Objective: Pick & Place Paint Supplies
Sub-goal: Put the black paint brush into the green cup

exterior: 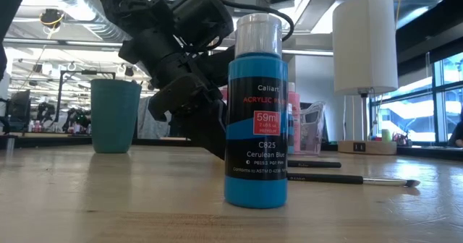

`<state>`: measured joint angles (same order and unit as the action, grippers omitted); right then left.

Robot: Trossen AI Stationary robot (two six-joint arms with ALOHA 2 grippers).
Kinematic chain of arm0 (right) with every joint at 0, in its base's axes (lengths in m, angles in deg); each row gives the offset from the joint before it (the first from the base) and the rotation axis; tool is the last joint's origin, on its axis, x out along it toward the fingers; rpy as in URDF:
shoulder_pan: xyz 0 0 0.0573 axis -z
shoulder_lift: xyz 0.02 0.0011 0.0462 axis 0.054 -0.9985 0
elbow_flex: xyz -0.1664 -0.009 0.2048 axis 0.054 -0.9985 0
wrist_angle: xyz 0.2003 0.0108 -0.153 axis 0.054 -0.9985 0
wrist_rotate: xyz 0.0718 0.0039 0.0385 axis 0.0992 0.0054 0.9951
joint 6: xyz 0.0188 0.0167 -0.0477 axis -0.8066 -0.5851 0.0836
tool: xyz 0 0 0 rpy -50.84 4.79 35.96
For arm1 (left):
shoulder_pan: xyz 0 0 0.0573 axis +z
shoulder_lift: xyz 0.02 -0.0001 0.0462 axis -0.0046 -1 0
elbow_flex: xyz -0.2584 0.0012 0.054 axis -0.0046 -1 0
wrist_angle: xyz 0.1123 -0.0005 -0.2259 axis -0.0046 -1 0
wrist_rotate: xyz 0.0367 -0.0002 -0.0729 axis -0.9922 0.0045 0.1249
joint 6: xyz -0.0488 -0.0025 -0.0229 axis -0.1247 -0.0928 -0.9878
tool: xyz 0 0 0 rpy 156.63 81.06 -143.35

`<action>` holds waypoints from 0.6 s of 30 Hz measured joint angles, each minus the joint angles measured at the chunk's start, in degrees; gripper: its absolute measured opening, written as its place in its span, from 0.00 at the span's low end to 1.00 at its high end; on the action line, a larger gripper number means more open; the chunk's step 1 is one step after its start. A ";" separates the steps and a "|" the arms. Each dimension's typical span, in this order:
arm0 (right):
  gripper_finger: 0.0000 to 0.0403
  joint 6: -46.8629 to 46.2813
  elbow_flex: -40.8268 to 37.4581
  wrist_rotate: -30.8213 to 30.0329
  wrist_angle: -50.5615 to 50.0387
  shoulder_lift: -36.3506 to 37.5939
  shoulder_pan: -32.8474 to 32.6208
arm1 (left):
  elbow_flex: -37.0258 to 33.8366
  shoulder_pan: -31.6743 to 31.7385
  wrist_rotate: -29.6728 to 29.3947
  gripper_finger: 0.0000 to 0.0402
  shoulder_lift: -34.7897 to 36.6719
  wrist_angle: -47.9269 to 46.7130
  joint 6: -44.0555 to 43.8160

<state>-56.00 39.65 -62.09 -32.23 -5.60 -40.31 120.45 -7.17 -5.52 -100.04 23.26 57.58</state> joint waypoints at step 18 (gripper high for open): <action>0.42 -0.02 0.00 0.04 0.00 0.00 0.01 | 0.01 0.03 1.79 0.01 0.00 -0.38 0.04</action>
<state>-56.02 39.65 -62.05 -32.23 -5.60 -40.30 120.45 -7.14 -3.74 -100.04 22.88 57.62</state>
